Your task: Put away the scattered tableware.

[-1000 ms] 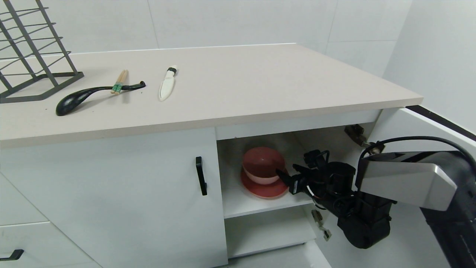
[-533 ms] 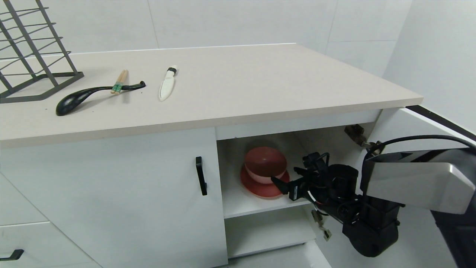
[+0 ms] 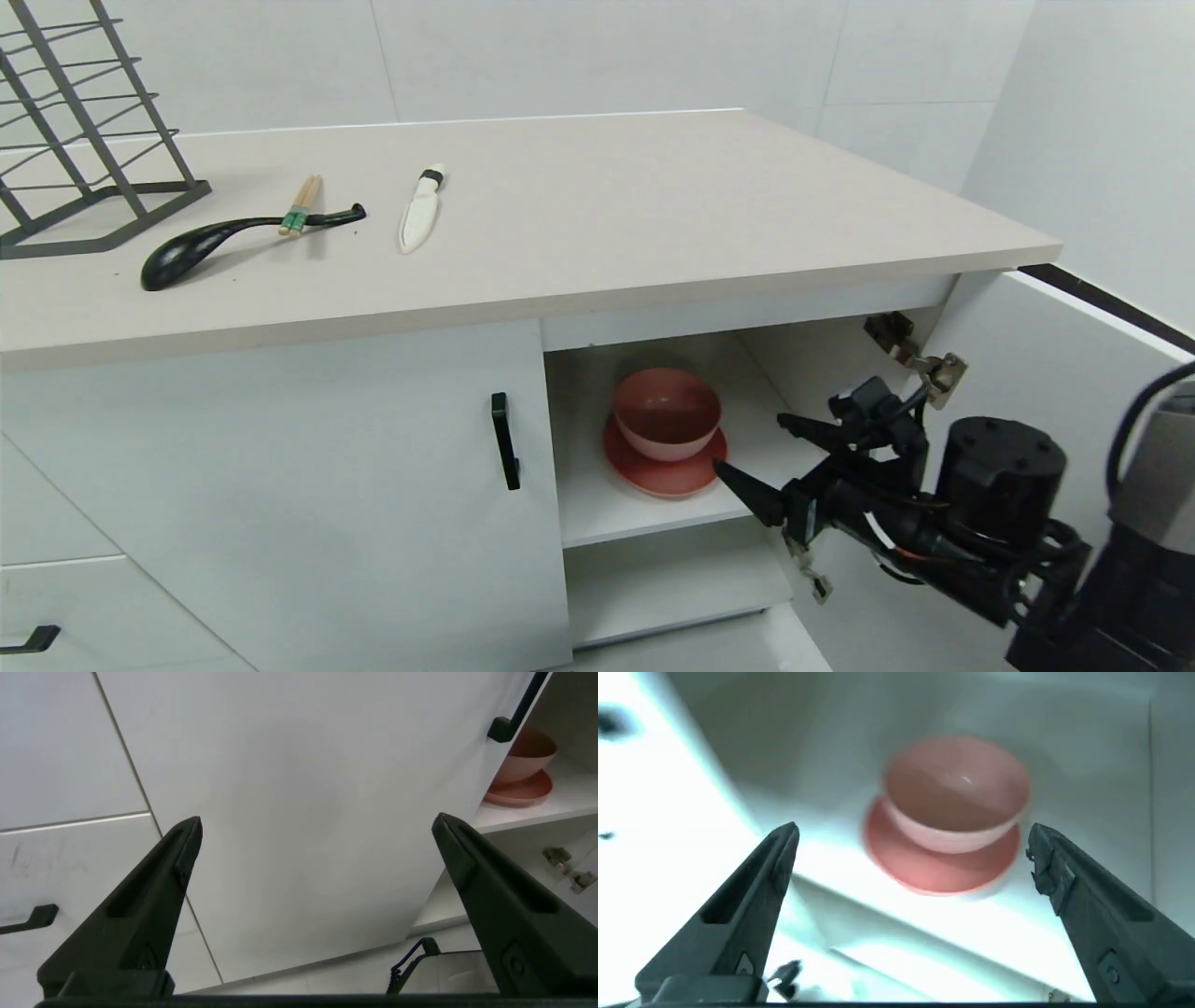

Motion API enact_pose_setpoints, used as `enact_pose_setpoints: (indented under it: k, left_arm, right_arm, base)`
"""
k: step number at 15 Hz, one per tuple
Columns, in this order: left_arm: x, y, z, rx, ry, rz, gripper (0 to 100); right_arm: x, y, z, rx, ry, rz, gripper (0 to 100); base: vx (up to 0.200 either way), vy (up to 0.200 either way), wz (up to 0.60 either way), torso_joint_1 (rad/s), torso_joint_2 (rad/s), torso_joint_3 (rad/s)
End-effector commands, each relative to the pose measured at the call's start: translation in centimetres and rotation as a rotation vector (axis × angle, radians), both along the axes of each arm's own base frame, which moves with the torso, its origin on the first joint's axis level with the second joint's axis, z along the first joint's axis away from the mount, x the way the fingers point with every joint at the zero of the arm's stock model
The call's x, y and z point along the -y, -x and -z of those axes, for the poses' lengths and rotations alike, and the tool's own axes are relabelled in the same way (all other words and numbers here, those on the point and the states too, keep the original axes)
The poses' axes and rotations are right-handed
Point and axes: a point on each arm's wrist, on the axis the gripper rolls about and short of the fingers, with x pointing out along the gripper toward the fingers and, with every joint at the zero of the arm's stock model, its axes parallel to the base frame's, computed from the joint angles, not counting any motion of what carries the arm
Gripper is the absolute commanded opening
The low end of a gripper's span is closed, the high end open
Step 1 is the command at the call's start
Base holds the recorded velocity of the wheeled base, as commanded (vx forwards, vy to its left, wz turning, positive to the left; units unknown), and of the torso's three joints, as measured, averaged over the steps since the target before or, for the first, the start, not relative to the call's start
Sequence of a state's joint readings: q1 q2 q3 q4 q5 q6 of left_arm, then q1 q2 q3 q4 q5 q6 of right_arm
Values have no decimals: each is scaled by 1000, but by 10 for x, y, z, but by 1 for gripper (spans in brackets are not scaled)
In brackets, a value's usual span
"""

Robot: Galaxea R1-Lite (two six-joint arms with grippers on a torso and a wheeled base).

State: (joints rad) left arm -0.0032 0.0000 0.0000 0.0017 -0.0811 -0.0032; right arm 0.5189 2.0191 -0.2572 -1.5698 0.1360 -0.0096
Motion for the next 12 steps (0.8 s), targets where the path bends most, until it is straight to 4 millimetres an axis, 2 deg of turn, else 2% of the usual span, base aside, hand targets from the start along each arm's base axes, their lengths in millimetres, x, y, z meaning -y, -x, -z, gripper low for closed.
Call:
enact_pose_setpoints:
  k: [1, 3, 6, 9, 12]
  left_arm:
    - [0, 0, 0, -1, 1, 0, 100]
    - [0, 0, 0, -1, 1, 0, 100]
    - [0, 0, 0, -2, 3, 0, 100]
    - [0, 0, 0, -2, 4, 0, 100]
    - [0, 0, 0, -2, 3, 0, 100]
  right_arm:
    - [15, 50, -44, 117, -57, -55, 100]
    - [36, 80, -57, 242, 29, -62, 100]
    - [50, 97, -78, 399, 49, -36, 100]
    - [62, 109, -81, 364, 76, 14, 100]
    - [94, 143, -69, 173, 142, 132, 100]
  base:
    - [0, 0, 0, 0, 0, 0]
    - [0, 0, 0, 0, 0, 0]
    - [0, 0, 0, 0, 0, 0]
    - [0, 0, 0, 0, 0, 0]
    - [0, 0, 0, 0, 0, 0]
